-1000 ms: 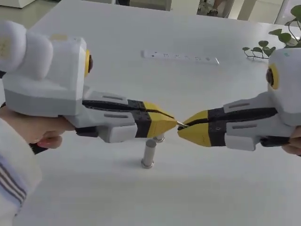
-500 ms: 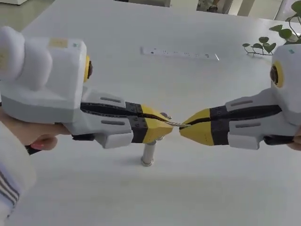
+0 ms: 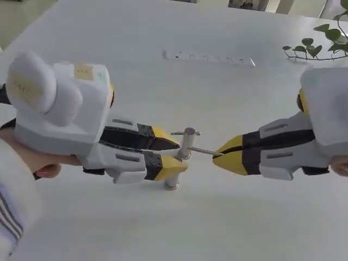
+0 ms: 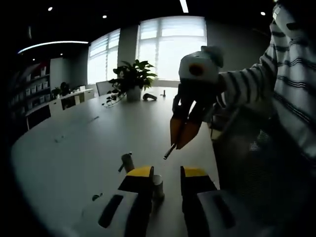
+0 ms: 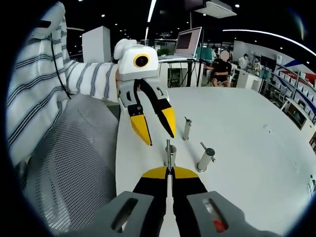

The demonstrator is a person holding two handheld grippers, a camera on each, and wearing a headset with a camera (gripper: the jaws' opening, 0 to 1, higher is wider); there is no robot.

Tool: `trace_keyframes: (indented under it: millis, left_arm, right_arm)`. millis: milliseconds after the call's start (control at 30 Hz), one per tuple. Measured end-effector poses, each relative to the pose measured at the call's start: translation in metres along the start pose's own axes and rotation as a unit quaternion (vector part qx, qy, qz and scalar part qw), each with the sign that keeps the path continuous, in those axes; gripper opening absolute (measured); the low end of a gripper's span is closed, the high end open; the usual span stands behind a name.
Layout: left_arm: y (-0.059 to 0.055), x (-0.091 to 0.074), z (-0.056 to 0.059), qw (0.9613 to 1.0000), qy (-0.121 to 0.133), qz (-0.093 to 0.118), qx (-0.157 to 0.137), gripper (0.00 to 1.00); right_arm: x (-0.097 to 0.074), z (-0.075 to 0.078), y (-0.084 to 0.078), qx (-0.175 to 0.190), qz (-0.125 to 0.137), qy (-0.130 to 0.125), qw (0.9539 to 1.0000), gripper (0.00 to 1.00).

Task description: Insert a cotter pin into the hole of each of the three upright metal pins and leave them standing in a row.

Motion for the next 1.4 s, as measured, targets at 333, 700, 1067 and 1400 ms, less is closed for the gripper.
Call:
trace_keyframes:
  millis: [333,700,1067,1400]
  left_arm:
    - [-0.009,0.008,-0.01,0.9993,0.005,-0.035,0.006,0.19]
    - [-0.014,0.013,-0.016,0.9982,0.006,-0.057,0.013,0.15]
    - [-0.017,0.017,-0.018,0.9981,0.006,-0.061,0.005,0.1]
    - [-0.016,0.019,-0.019,0.9981,0.011,-0.061,-0.003,0.1]
  right_arm:
    - [0.012,0.006,-0.016,-0.015,-0.042,-0.002,0.999,0.0]
    - [0.021,0.009,-0.02,-0.023,-0.051,0.01,0.9984,0.0]
    - [0.025,0.007,-0.016,-0.03,-0.053,0.014,0.998,0.0]
    - [0.031,0.008,-0.013,-0.04,-0.064,0.013,0.997,0.0]
Point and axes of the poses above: the centre of the closed fingertips' face, and the gripper's own axes: x roughly forward along the fingers, z roughly to its right, y roughly out of its top, the point moved 9 cm from there along -x, roughly backward along the fingers, and after that the axes turned 9 degrees about -x, right-handed, at the moved point
